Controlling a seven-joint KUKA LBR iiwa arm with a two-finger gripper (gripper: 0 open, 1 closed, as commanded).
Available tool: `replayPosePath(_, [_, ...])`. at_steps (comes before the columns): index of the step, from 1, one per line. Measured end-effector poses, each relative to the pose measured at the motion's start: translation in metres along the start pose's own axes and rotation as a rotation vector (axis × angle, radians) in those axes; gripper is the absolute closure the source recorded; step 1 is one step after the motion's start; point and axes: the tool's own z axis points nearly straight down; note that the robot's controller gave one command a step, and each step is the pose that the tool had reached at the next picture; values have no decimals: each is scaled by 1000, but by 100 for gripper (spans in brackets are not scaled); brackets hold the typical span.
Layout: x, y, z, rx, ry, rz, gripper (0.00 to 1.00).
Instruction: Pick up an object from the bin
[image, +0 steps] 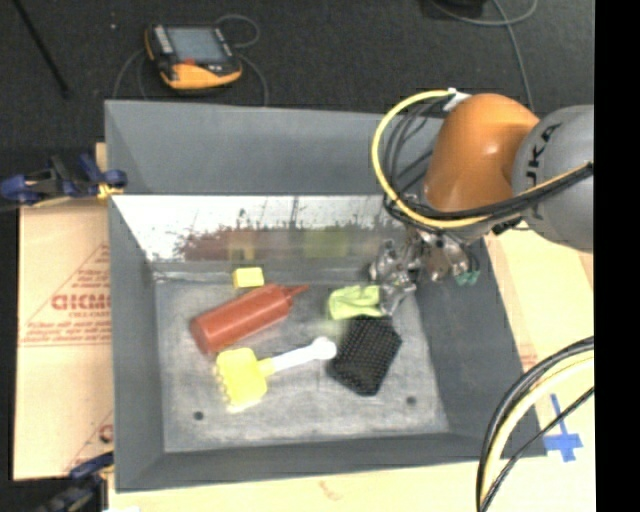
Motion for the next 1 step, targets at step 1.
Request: replayPosePath(1, [0, -1, -1, 2, -2, 0, 0])
